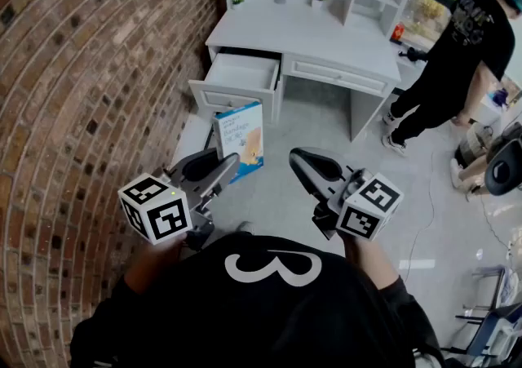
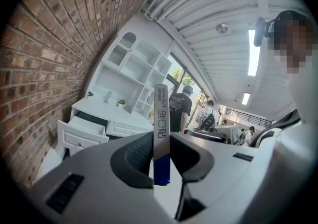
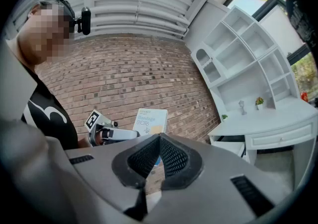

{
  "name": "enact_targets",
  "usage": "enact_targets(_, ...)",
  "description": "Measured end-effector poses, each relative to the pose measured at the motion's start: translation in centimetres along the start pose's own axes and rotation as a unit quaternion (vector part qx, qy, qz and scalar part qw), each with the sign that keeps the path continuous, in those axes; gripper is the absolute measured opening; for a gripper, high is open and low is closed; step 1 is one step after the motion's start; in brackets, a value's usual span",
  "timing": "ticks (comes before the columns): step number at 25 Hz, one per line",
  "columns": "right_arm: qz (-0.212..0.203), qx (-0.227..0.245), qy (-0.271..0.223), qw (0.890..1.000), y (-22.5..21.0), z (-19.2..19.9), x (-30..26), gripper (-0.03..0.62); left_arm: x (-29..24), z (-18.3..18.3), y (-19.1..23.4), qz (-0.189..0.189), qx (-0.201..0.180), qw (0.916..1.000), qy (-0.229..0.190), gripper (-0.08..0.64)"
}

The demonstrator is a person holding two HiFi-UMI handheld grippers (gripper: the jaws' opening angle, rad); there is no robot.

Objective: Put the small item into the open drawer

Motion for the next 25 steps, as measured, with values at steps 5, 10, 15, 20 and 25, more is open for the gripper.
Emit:
enact_targets(5, 0.0, 0.009, 0.003, 1.0, -0.5, 0.1, 0.5, 0.008, -0.9, 0.2, -0.3, 0.001, -0.001, 1.0, 0.003, 0.086)
enact_targets(10, 0.004, 0.009, 0.006, 1.0, -1.5, 0.4, 0.6, 0.008, -1.8, 0.3, -0.2, 0.002, -0.001, 1.0, 0.01, 0.086)
enact_targets(15, 0.016, 0.005, 0.003, 1.0, -2.9, 0.5, 0.2, 0.009, -3.1, 0.5, 0.8, 0.006, 0.007, 0.9998, 0.017, 0.086)
enact_targets(20, 0.019, 0.001, 0.01, 1.0, -4.6, 1.0, -0.9, 0.009, -4.6, 0.4, 2.3, 0.016, 0.015, 0.9995, 0.023, 0.086)
enact_targets(25, 0.034, 0.011, 0.029, 0.999, -6.8, 1.8, -2.2, 0.009, -6.3, 0.3, 5.2, 0.027, 0.046, 0.9982, 0.029, 0.086)
Point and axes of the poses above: the fingertips, and each gripper's own axes: x backward along the fingers, y to its left, z out of its underside, the point moved 1 cm from there along x, backward along the fingers, and after that the axes turned 3 degrees about z, right-handed, at the moved point
